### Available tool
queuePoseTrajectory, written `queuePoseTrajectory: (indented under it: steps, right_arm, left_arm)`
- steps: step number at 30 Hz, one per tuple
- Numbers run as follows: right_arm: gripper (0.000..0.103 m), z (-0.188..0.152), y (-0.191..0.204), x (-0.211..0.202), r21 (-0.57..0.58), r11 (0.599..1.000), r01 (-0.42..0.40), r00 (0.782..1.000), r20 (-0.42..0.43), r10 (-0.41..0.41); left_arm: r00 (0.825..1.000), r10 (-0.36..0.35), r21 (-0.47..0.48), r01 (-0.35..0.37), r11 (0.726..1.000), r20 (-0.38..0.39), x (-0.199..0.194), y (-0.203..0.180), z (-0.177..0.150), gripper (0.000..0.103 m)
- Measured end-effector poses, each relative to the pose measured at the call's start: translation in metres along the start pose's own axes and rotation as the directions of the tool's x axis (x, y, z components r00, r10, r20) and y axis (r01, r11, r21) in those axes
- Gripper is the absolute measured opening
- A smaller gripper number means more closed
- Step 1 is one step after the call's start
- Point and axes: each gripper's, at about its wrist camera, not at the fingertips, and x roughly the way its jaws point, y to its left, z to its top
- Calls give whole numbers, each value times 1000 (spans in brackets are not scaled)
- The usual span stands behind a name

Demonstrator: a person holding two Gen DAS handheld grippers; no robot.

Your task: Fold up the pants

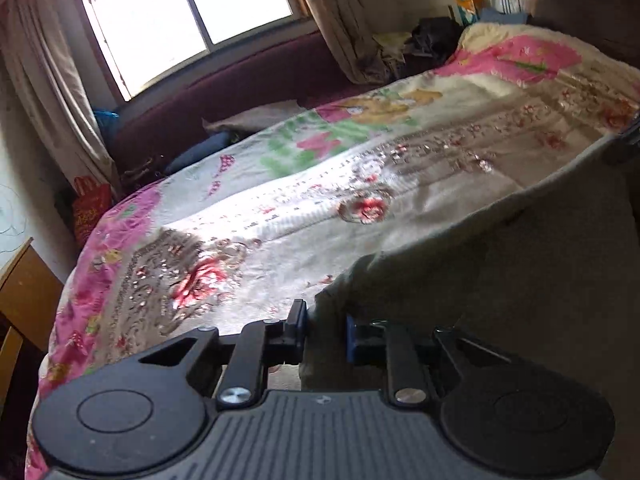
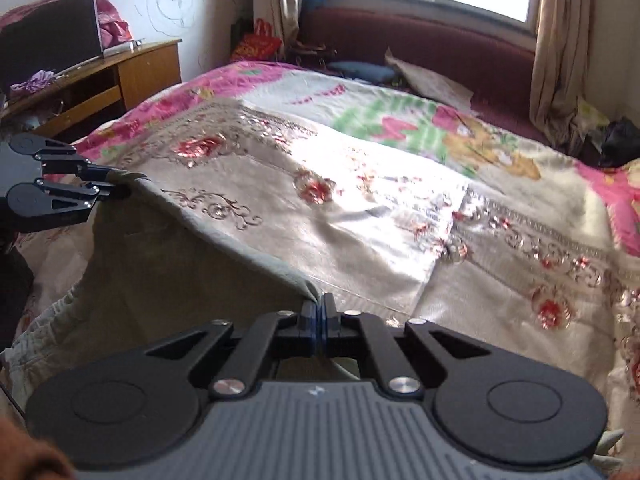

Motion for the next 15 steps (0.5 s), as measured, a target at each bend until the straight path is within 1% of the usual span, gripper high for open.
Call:
queuePoseTrajectory:
  steps: [2, 3, 4, 5, 7, 9, 11, 12, 14, 15]
  right_arm:
    - [3, -12, 24, -23, -54, 998, -12, 1000, 21, 13]
    - [3, -21, 38, -32, -82, 996, -16, 1000, 16, 17]
    - [3, -31, 51, -41, -104, 994, -31, 1000, -1, 31]
    - [3, -46, 66, -49, -119, 991, -64, 998, -29, 61]
    - [3, -72, 88, -59, -96, 986, -133, 987, -99, 123]
    - [3, -104, 106, -58, -51, 981, -189, 967, -184, 176]
    - [3, -134, 122, -45, -25, 976, -217, 939, -279, 202]
    - [4, -145, 127, -38, -4, 976, -219, 930, -304, 207]
    - [3, -162, 138, -27, 23, 970, -241, 903, -362, 233]
    - [3, -166, 144, -24, 8, 970, -244, 900, -371, 229]
  left_arm:
    - [999, 20, -17, -20, 1000, 30, -29, 5, -11, 36]
    - [999, 31, -16, -31, 999, 39, -45, 3, -20, 36]
    - [999, 37, -13, -37, 999, 37, -59, -1, -32, 35]
    - [999, 38, -14, -37, 999, 27, -71, -5, -42, 35]
    - [999, 40, -42, -41, 998, -21, -93, -13, -72, 35]
    - [995, 42, -84, -50, 995, -87, -106, -21, -102, 31]
    - [986, 40, -118, -59, 991, -161, -113, -30, -132, 30]
    - [981, 41, -130, -67, 989, -192, -114, -34, -144, 30]
    - [967, 50, -167, -94, 982, -249, -114, -40, -170, 29]
    - [963, 57, -183, -108, 977, -264, -113, -41, -178, 28]
